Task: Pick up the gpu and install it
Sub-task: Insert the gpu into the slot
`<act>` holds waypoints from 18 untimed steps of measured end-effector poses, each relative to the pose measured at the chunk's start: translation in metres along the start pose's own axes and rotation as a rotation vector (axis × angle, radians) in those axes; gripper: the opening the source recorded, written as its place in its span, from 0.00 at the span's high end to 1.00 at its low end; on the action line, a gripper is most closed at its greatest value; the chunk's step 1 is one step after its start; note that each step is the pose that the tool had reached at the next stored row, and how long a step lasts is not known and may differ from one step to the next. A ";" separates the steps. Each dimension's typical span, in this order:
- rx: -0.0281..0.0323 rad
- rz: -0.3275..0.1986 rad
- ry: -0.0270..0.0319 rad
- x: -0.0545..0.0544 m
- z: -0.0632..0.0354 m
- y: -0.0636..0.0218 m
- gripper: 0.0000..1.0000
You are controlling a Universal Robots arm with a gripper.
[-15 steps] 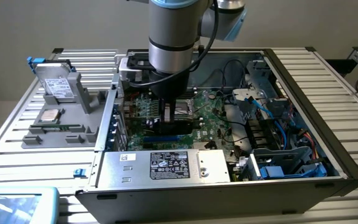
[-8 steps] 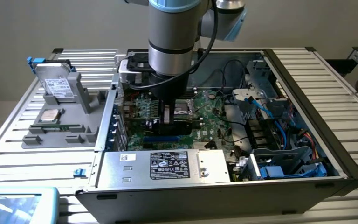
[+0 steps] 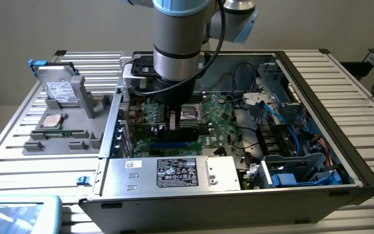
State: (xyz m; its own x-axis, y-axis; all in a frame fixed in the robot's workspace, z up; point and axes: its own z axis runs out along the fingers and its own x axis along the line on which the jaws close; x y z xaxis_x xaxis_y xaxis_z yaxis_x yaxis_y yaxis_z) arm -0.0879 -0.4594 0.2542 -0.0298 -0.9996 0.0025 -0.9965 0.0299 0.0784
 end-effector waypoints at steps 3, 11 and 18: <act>-0.0001 -0.001 -0.0006 0.000 0.0013 0.0003 0.71; -0.0001 -0.001 -0.0042 0.000 0.0028 0.0004 0.71; -0.0001 -0.001 -0.0047 -0.001 0.0040 0.0011 0.71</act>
State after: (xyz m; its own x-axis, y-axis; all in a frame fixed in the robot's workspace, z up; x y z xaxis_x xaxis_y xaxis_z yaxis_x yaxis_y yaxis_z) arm -0.0892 -0.4580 0.2503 -0.0296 -0.9996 -0.0023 -0.9965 0.0293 0.0785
